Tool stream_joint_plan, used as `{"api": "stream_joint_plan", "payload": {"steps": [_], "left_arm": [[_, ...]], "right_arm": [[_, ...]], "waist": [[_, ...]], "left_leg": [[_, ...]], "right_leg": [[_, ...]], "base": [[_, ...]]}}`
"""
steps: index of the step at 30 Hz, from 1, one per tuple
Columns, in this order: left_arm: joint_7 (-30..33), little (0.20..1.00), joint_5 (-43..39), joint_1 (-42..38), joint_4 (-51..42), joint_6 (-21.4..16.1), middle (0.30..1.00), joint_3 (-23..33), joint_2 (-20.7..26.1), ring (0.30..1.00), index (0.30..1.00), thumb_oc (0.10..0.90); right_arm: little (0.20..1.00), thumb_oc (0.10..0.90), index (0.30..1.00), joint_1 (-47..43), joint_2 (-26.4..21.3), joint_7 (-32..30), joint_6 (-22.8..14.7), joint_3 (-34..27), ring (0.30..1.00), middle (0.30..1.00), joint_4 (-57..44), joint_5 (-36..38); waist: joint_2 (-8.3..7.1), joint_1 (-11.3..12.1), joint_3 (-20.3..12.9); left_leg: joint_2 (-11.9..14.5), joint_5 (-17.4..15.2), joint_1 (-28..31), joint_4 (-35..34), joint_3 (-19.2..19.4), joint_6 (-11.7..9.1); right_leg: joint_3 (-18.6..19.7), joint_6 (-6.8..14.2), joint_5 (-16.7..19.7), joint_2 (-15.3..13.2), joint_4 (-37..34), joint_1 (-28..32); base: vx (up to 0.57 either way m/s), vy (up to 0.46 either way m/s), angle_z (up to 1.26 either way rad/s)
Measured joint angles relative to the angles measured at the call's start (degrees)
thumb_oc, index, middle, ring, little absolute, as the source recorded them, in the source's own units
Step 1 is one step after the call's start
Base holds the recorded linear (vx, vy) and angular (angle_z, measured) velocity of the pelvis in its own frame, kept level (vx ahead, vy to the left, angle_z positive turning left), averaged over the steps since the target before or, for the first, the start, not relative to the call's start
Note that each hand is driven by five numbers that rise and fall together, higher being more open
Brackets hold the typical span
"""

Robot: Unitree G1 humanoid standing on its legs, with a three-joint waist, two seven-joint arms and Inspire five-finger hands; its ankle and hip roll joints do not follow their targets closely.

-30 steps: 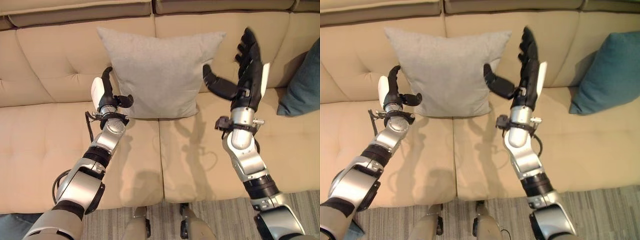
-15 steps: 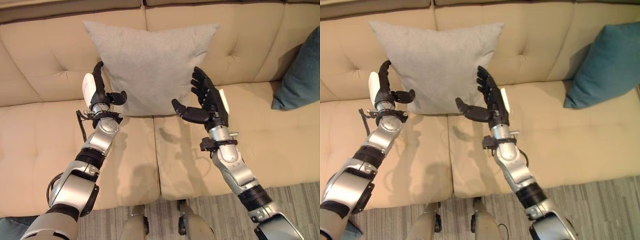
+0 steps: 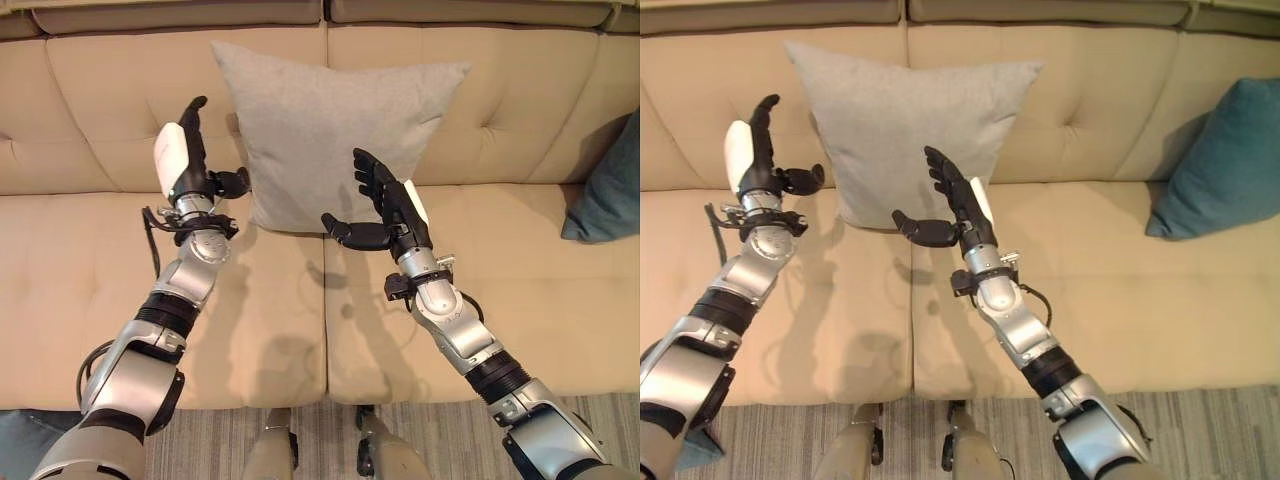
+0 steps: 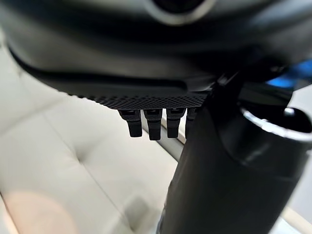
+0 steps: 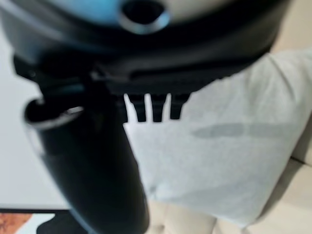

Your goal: Pick up all the scattered cushions and arrange them neatly on the sofa.

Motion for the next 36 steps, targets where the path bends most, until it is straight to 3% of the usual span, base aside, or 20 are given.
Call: {"api": "stream_joint_plan", "payload": {"steps": [8, 12, 15, 17, 19, 20, 24, 26, 32, 35, 36], "left_arm": [[2.94, 0.9, -2.74, 6.46, 1.4, -0.09, 0.9, 10.84, 0.85, 0.9, 0.9, 0.8], [3.49, 0.9, -3.67, 18.03, -2.14, -0.25, 0.9, 16.48, 0.18, 0.9, 0.9, 0.8], [3.19, 0.9, -3.98, 28.67, -8.0, -1.99, 0.9, 21.01, -2.34, 0.9, 0.9, 0.8], [1.44, 0.9, -6.44, 36.77, -10.11, -3.37, 0.9, 23.8, -5.06, 0.9, 0.9, 0.8], [-0.32, 0.9, -11.14, 44.59, -13.88, -7.83, 0.9, 30.39, -10.08, 0.9, 0.9, 0.8], [-0.32, 0.9, -12.66, 46.67, -13.99, -8.59, 0.9, 31.07, -10.96, 0.9, 0.9, 0.8], [-3.45, 0.9, -16.9, 59.54, -6.92, -10.21, 0.9, 32.43, -15.17, 0.9, 0.9, 0.8], [-4.98, 0.9, -18.69, 61.17, -0.87, -9.3, 0.9, 33.22, -17.37, 0.9, 0.9, 0.8], [-9.8, 0.9, -19.21, 63.29, 11.83, -7.44, 0.9, 28.04, -22.97, 0.9, 0.9, 0.8], [-10.24, 0.9, -19.16, 61.51, 13.7, -7.57, 0.9, 25.05, -24.01, 0.9, 0.9, 0.8], [-10.21, 0.9, -19.1, 60.37, 14.41, -7.62, 0.9, 24.08, -23.73, 0.9, 0.9, 0.8]], "right_arm": [[0.9, 0.8, 0.9, 1.22, -0.19, -1.24, -0.01, -5.21, 0.9, 0.9, -0.47, -0.81], [0.9, 0.8, 0.9, 7.16, -1.14, -1.1, -0.05, -12.29, 0.9, 0.9, -3.8, -2.54], [0.9, 0.8, 0.9, 13.29, -2.0, -1.04, -0.29, -19.79, 0.9, 0.9, -6.44, -4.66], [0.9, 0.8, 0.9, 18.72, -2.49, -1.36, -0.27, -26.66, 0.9, 0.9, -7.11, -6.12], [0.9, 0.8, 0.9, 23.68, -2.52, -1.21, -0.5, -31.54, 0.9, 0.9, -7.45, -8.37], [0.9, 0.8, 0.9, 25.19, -2.53, -1.51, -0.48, -32.88, 0.9, 0.9, -7.01, -8.75], [0.9, 0.8, 0.9, 35.25, -1.52, -3.36, 0.45, -42.23, 0.9, 0.9, 1.29, -9.94], [0.9, 0.8, 0.9, 37.96, 0.76, -4.38, 1.74, -44.56, 0.9, 0.9, 4.33, -9.59], [0.9, 0.8, 0.9, 42.59, 4.37, -5.8, 3.48, -42.8, 0.9, 0.9, 8.82, -9.36], [0.9, 0.8, 0.9, 41.77, 4.93, -7.47, 3.41, -40.95, 0.9, 0.9, 9.02, -8.43], [0.9, 0.8, 0.9, 41.05, 5.12, -8.14, 3.4, -40.41, 0.9, 0.9, 9.21, -8.29]], "waist": [[-0.07, -0.13, 0.03], [-0.2, 0.01, 0.11], [-0.25, 0.19, 0.13], [-0.32, 1.53, 0.15], [-0.75, 1.88, 0.14], [-0.78, 2.06, 0.13], [-0.56, 3.0, -1.99], [-0.06, 2.6, -3.78], [2.46, 2.91, -6.28], [4.22, 2.99, -7.63], [4.76, 2.92, -7.87]], "left_leg": [[-0.03, 0.0, 0.07, 0.0, -0.43, 0.0], [-0.05, -0.07, 1.13, -0.01, -0.61, 0.03], [-0.45, -0.27, 2.5, -0.01, -1.14, 0.05], [-0.71, -1.1, 4.88, -0.02, -1.04, 0.22], [-0.85, -1.76, 6.85, -0.03, -0.66, 0.08], [-0.88, -1.98, 7.51, -0.03, -0.65, 0.13], [-0.91, -2.99, 9.64, -0.01, -0.79, 0.25], [-1.12, -3.1, 10.29, 0.0, -1.59, 0.26], [-0.7, -2.81, 11.47, 0.62, -3.38, -0.07], [-0.27, -1.43, 6.86, 2.69, -5.89, -1.87], [0.46, 0.63, 5.21, 1.89, -7.02, -4.94]], "right_leg": [[-0.51, 0.0, 0.0, -0.01, 0.0, 0.23], [-1.01, 0.06, -0.09, -0.01, 0.0, 1.45], [-1.21, 0.41, -0.76, -0.46, -0.01, 3.13], [-0.85, 0.71, -1.42, -0.95, -0.04, 5.28], [-0.24, 0.8, -2.01, -1.19, -0.14, 7.09], [-0.19, 0.83, -2.34, -1.28, -0.08, 7.82], [-0.21, 0.92, -3.68, -1.33, -0.03, 10.08], [-1.25, 0.91, -4.06, -1.46, -0.04, 11.16], [-3.12, 0.97, -5.06, -0.48, -0.15, 13.7], [-4.88, -0.08, -4.86, 1.07, 0.42, 10.73], [-5.98, -1.19, -5.43, 1.58, 2.27, 8.48]], "base": [[0.02, 0.003, 0.02], [0.05, -0.002, 0.05], [0.09, -0.033, 0.09], [0.05, -0.044, -0.05], [0.04, -0.048, -0.07], [0.03, -0.067, -0.03], [-0.02, -0.116, 0.02], [-0.04, -0.089, 0.18], [-0.26, -0.107, 0.18], [-0.49, -0.039, 0.35], [-0.57, -0.041, 0.58]]}}
